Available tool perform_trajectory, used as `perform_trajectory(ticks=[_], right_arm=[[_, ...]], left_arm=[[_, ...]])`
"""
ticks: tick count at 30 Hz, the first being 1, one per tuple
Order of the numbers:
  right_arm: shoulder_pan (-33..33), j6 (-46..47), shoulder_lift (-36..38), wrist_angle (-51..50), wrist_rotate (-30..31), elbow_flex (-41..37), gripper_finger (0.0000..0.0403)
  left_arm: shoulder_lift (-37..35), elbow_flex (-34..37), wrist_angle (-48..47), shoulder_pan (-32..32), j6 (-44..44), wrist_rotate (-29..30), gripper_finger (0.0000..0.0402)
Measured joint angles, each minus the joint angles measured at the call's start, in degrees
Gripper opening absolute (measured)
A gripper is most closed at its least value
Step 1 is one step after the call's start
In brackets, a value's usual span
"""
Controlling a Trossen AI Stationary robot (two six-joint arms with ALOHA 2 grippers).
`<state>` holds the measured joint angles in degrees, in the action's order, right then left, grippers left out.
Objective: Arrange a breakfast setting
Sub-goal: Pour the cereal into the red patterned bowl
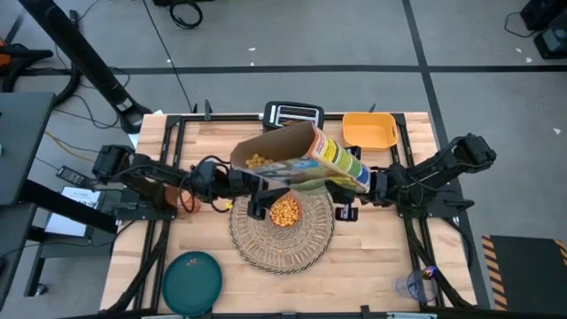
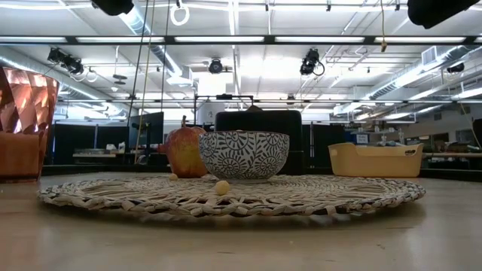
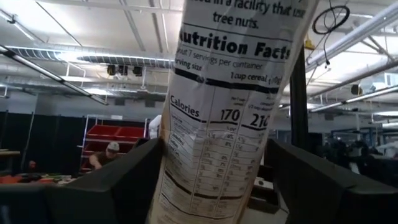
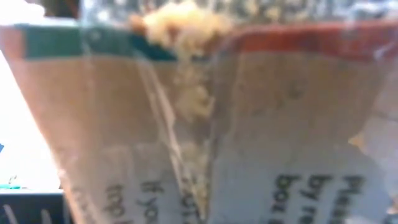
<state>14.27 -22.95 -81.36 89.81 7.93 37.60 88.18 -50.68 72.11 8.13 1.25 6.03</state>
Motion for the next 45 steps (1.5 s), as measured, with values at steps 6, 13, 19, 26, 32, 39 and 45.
perform_trajectory(ticks=[6, 13, 19, 26, 32, 39, 45], right_arm=[[-0.7, 2.6, -0.3, -2.3, -0.6, -0.1, 0.0169], [-0.2, 2.5, -1.1, -1.0, -1.0, 0.7, 0.0168], [-1.8, 4.6, -2.3, -1.6, 1.3, 0.8, 0.0168], [-2.7, 8.9, -4.2, -1.6, 4.8, 0.8, 0.0173], [-2.3, 9.1, -4.2, -3.4, 6.6, 0.8, 0.0221], [-0.5, 7.6, -4.2, -5.4, 9.7, 0.8, 0.0298], [3.3, 4.5, -4.3, -10.9, 16.3, 0.8, 0.0337]], left_arm=[[-0.1, -0.2, 0.7, -1.4, -0.4, 0.1, 0.0305], [0.0, -0.2, -2.2, -2.8, -3.4, -0.8, 0.0305], [0.0, -0.1, 1.3, -2.8, -2.0, -2.3, 0.0291], [0.0, 0.0, 2.1, -2.8, -1.7, -2.3, 0.0213], [0.0, 0.0, 1.8, -2.8, -1.7, -2.4, 0.0148], [-0.2, 0.0, 1.6, -2.8, -1.6, -2.6, 0.0132], [-5.3, 0.1, -4.8, -3.3, -2.5, -2.8, 0.013]])
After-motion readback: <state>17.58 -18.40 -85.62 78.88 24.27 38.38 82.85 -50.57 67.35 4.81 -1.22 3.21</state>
